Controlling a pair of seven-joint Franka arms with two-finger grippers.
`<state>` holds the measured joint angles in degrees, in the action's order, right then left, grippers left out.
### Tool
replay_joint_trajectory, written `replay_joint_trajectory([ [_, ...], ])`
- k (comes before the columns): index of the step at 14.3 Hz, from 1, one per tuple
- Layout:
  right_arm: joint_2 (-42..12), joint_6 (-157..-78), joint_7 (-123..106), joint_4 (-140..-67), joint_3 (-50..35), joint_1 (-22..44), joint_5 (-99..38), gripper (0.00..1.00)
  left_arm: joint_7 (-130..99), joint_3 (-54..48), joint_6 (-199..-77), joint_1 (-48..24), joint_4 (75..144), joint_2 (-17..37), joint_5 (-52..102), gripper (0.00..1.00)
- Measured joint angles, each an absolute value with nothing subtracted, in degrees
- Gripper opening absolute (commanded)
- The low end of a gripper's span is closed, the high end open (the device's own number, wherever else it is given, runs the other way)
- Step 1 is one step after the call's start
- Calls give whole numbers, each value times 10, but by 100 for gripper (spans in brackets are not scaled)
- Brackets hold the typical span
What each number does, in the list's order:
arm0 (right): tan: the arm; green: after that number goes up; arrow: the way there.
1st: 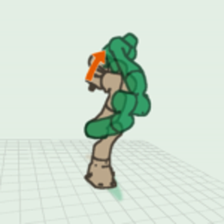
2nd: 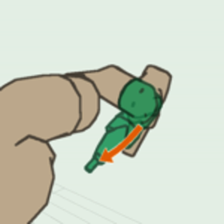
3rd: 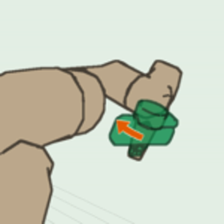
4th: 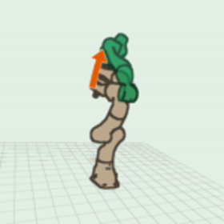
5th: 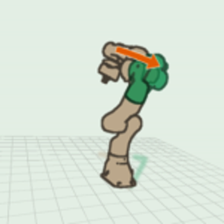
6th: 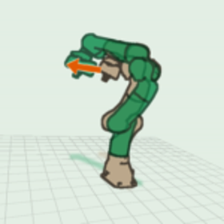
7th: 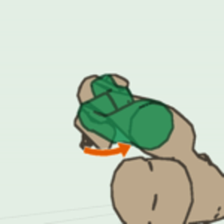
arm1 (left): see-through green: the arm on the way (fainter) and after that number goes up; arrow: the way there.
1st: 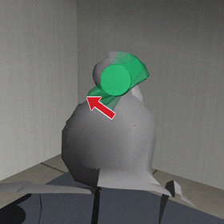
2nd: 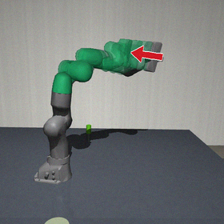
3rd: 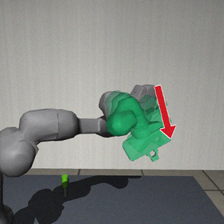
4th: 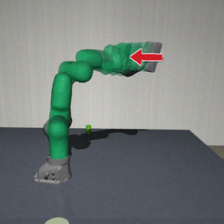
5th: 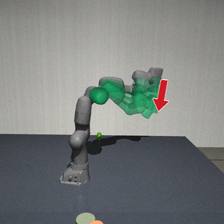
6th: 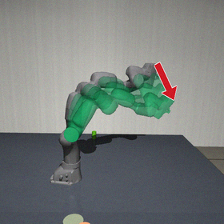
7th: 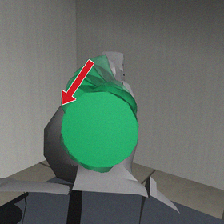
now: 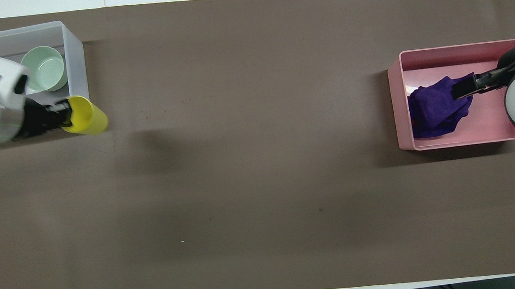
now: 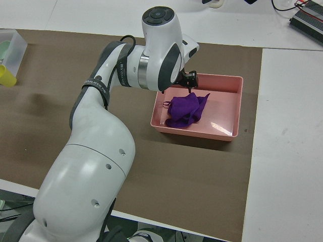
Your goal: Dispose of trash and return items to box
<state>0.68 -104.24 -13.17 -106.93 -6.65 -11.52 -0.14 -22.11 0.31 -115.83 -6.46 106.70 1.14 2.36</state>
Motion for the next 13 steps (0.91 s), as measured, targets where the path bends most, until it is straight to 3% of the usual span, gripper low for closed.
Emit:
replay_joint_trajectory([
  [4, 32, -974, -132, -1026, -92, -114, -6, 100, -172, 6, -1167, 19, 892, 189, 11, 0],
  [6, 34, -930, -123, -998, -98, -114, -6, 100, -172, 6, -1207, 28, 860, 257, 11, 0],
  [8, 34, -880, -106, -971, -100, -114, -6, 100, -172, 4, -1229, 29, 858, 291, 11, 2],
  [9, 34, -856, -98, -961, -100, -113, -7, 100, -172, 2, -1231, 28, 858, 300, 11, 47],
  [10, 34, -835, -88, -953, -100, -109, -7, 100, -172, 1, -1231, 28, 859, 306, 11, 99],
  [13, 34, -811, -72, -946, -100, -93, -7, 100, -164, -1, -1219, 27, 857, 298, 10, 100],
])
